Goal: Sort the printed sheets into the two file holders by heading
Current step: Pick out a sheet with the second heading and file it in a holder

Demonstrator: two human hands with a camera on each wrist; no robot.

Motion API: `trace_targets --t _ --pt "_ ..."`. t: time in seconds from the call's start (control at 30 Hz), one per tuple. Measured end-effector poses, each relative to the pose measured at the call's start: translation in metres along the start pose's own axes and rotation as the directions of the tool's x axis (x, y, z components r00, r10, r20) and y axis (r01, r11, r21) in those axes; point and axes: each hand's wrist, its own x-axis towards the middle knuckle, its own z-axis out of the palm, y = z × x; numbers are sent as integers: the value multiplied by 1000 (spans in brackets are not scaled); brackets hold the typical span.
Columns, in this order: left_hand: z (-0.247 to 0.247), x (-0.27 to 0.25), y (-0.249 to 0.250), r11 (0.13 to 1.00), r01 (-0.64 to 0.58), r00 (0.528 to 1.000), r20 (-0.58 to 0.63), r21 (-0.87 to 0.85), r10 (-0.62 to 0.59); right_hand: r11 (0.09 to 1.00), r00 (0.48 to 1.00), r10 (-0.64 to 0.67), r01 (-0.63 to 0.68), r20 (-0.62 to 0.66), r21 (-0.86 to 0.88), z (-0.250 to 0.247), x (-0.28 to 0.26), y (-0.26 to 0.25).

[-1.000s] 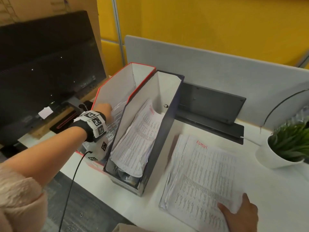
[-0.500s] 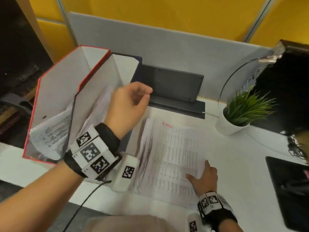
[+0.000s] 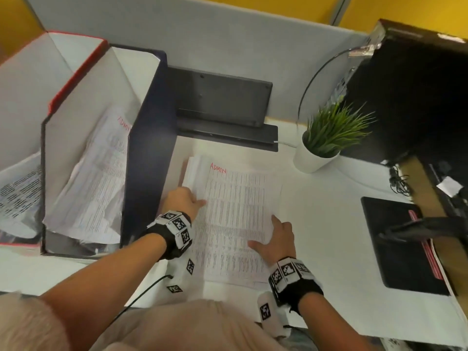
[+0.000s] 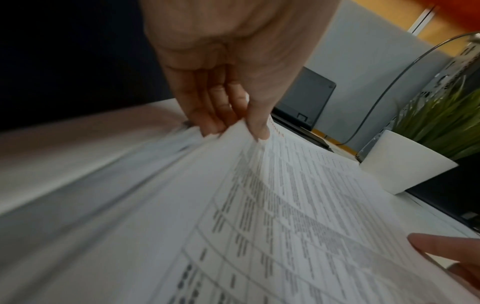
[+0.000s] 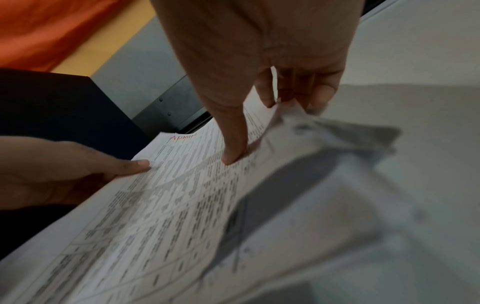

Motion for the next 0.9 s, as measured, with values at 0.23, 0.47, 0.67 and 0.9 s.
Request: trace_targets --t 0.23,0.47,0.67,0.9 --pt "-2 -8 -2 986 -144 988 -36 79 147 978 980 -198 197 -12 -73 -4 6 -9" --pt "-3 -24 -7 893 -417 906 -154 -171 394 956 997 -73 58 40 288 -10 22 -6" --pt "-6 -23 -10 831 -236 971 -97 -503 218 867 999 35 -35 11 498 -19 26 -4" --pt "-13 -17 -4 701 60 981 173 -710 91 861 1000 2 5 -12 509 -26 25 -3"
